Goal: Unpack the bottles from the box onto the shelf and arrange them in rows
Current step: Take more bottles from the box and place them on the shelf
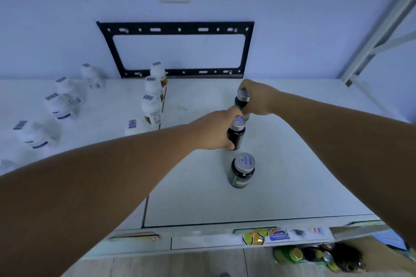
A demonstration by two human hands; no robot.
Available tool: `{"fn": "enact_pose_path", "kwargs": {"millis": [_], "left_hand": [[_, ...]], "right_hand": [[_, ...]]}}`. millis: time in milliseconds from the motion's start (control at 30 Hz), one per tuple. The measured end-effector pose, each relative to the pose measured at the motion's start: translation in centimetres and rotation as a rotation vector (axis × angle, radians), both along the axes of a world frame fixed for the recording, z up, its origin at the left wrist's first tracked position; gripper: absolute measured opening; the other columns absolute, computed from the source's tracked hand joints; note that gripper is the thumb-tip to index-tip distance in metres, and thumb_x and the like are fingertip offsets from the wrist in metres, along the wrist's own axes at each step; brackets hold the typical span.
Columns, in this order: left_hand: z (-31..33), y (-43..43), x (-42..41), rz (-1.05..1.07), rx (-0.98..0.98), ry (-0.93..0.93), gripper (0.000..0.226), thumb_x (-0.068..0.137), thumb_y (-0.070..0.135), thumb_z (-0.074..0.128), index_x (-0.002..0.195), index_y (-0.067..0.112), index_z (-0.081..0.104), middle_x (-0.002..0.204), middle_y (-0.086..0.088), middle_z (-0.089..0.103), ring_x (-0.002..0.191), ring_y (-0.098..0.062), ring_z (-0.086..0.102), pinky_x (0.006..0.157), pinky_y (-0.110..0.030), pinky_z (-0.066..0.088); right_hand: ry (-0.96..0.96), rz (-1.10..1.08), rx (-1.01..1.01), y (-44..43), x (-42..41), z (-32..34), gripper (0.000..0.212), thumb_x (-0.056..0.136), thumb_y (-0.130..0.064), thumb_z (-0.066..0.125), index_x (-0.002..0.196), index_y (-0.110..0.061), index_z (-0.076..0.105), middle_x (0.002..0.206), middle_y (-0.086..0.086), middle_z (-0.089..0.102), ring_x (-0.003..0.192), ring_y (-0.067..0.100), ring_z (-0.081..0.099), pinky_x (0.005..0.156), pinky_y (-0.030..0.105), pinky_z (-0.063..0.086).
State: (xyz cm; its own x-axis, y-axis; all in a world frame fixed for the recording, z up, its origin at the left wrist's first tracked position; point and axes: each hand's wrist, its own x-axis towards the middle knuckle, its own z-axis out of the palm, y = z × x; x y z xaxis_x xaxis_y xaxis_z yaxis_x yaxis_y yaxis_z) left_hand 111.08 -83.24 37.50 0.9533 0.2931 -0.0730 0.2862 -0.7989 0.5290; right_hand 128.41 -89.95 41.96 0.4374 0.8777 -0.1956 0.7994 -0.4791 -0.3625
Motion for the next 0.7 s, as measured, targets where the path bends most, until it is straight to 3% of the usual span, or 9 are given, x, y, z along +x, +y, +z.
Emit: {"fn": "enact_pose_path", "kwargs": {"millis": [167, 233, 333, 533, 600, 700], "left_hand": [[-2.2, 0.1, 0.6, -0.006, -0.072, 0.010, 0.070, 0.069, 0.018, 0.086, 0.122, 0.025, 0.040, 0.108, 0.004, 0.058, 0.091, -0.018, 0.058, 0.065, -0.020, 0.040], [-1.7, 0.7, 0.4, -0.030, -0.055, 0.037, 0.079, 0.067, 0.020, 0.088, 0.128, 0.025, 0.038, 0.119, 0.003, 0.059, 0.099, -0.018, 0.058, 0.073, -0.024, 0.044], [0.7, 2.2, -0.1, -0.064, -0.007, 0.116, 0.094, 0.069, 0.021, 0.089, 0.144, 0.024, 0.032, 0.133, 0.001, 0.051, 0.110, -0.009, 0.049, 0.079, -0.018, 0.038], [9.4, 3.5, 1.2, -0.066, 0.248, 0.049, 0.057, 0.081, 0.020, 0.078, 0.133, 0.020, 0.054, 0.132, -0.001, 0.055, 0.120, -0.018, 0.054, 0.097, -0.027, 0.041], [11.5, 1.7, 2.4, -0.110, 0.235, -0.019, 0.051, 0.081, 0.023, 0.078, 0.128, 0.023, 0.057, 0.127, 0.004, 0.059, 0.117, -0.016, 0.057, 0.096, -0.030, 0.045], [13.2, -4.0, 4.8, -0.264, 0.203, -0.095, 0.046, 0.081, 0.024, 0.078, 0.122, 0.027, 0.059, 0.118, 0.012, 0.060, 0.110, -0.010, 0.058, 0.087, -0.022, 0.042]], "right_hand": [[0.069, -0.021, 0.028, 0.8, 0.6, -3.3, 0.050, 0.071, -0.012, 0.070, 0.114, -0.017, 0.044, 0.087, -0.003, 0.053, 0.071, 0.019, 0.048, 0.052, 0.027, 0.039], [0.053, -0.016, 0.020, 0.8, 0.6, -3.4, 0.067, 0.072, -0.015, 0.075, 0.128, -0.018, 0.038, 0.097, 0.003, 0.056, 0.080, 0.023, 0.051, 0.057, 0.029, 0.041], [0.015, -0.064, -0.072, -0.2, 0.7, -2.4, 0.095, 0.074, -0.022, 0.082, 0.147, -0.019, 0.021, 0.115, 0.009, 0.057, 0.094, 0.028, 0.056, 0.071, 0.033, 0.045], [-0.104, -0.189, -0.070, -7.1, 0.9, 4.1, 0.075, 0.082, -0.030, 0.076, 0.145, -0.012, 0.040, 0.139, 0.006, 0.053, 0.123, 0.027, 0.051, 0.100, 0.034, 0.043], [-0.139, -0.237, -0.052, -10.6, 0.4, 6.3, 0.066, 0.083, -0.031, 0.075, 0.139, -0.011, 0.048, 0.137, 0.006, 0.054, 0.124, 0.026, 0.051, 0.103, 0.035, 0.042], [-0.178, -0.356, -0.059, -17.1, -0.4, 8.5, 0.054, 0.081, -0.030, 0.075, 0.126, -0.005, 0.058, 0.126, 0.010, 0.063, 0.114, 0.030, 0.058, 0.098, 0.040, 0.046]]}}
